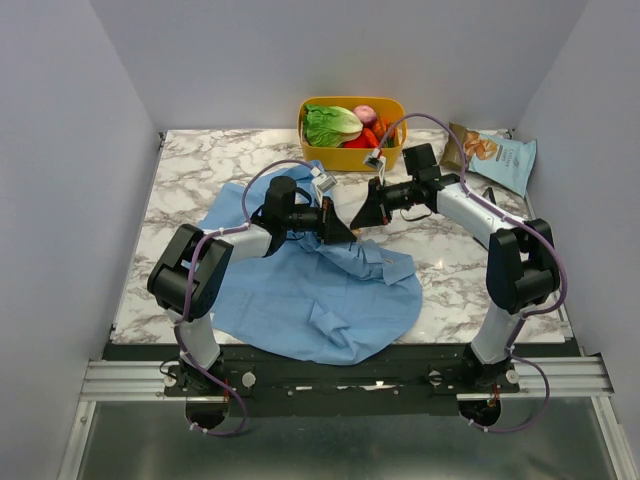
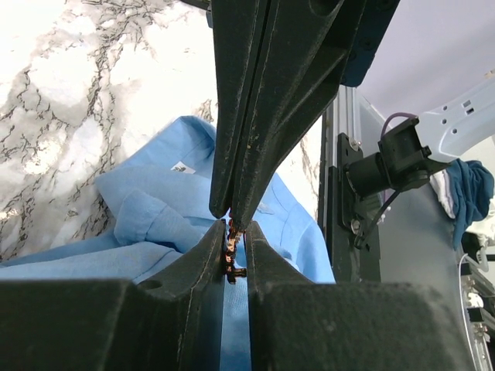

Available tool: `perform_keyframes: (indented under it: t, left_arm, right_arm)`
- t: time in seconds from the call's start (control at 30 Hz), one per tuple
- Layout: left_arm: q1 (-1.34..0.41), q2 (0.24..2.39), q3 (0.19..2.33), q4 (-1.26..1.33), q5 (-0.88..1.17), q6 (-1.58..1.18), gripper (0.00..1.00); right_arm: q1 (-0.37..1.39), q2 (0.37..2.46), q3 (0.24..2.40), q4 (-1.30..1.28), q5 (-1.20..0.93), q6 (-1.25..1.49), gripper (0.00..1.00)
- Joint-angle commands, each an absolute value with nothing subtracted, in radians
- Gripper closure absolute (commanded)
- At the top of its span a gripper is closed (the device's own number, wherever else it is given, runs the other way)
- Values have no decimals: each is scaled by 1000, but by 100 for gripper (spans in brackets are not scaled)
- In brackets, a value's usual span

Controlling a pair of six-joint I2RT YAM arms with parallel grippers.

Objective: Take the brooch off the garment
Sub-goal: Close the brooch.

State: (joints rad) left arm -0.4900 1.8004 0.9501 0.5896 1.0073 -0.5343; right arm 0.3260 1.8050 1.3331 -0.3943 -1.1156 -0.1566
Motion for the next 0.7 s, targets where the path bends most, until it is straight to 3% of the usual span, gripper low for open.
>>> perform_keyframes:
  t: [0.0,0.67]
  left_arm:
    - [-502,1796,979,552,1061,-491,86]
    - [-509,1796,1014,439,1118,-413,74]
  right_arm:
    - [324,1787,1328,-377,-1066,-161,100]
    - [324,1792,1330,-376,-1062,-158,100]
